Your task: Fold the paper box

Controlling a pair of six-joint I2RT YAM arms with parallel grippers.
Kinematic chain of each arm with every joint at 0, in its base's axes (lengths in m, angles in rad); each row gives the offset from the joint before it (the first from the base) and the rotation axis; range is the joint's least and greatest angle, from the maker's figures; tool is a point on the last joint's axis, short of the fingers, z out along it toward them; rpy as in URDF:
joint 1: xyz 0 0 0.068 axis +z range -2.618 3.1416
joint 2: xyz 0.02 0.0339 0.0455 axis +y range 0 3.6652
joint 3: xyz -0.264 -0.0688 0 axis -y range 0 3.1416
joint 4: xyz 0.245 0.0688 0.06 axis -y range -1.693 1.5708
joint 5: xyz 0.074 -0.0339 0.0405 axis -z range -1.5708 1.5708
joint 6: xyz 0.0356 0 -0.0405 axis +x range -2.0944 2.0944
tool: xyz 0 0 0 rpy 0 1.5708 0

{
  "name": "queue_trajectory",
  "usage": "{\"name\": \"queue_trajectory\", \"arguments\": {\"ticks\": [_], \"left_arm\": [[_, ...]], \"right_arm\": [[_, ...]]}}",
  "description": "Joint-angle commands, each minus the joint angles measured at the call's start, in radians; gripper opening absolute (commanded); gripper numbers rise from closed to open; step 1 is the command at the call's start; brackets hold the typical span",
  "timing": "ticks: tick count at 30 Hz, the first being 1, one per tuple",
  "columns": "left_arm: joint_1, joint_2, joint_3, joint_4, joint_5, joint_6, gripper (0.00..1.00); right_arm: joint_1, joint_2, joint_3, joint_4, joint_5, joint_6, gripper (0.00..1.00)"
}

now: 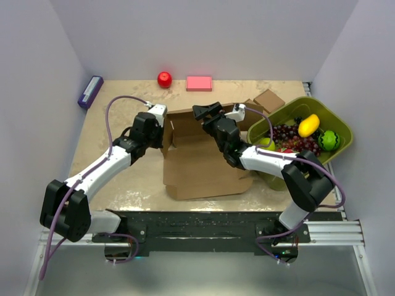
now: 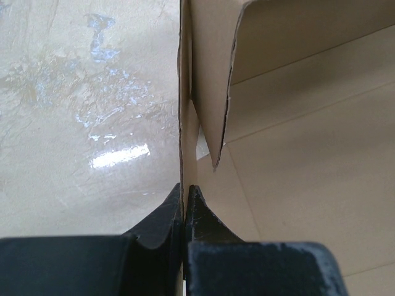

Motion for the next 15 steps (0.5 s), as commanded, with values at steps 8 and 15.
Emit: {"name": "queue_trajectory", "arguments": {"ticks": [8,15], "left_arm": [[-0.016,-0.014,-0.005,-0.018,0.019,0.035,0.00],[-0.016,-0.046,-0.023,0.038,0.085,0.049,0.00]], "right_arm": [[-0.017,0.023,0.018,0.022,0.053,0.006,0.76],[-0.018,0.024,-0.020,0.028,0.062,0.021,0.57]]}}
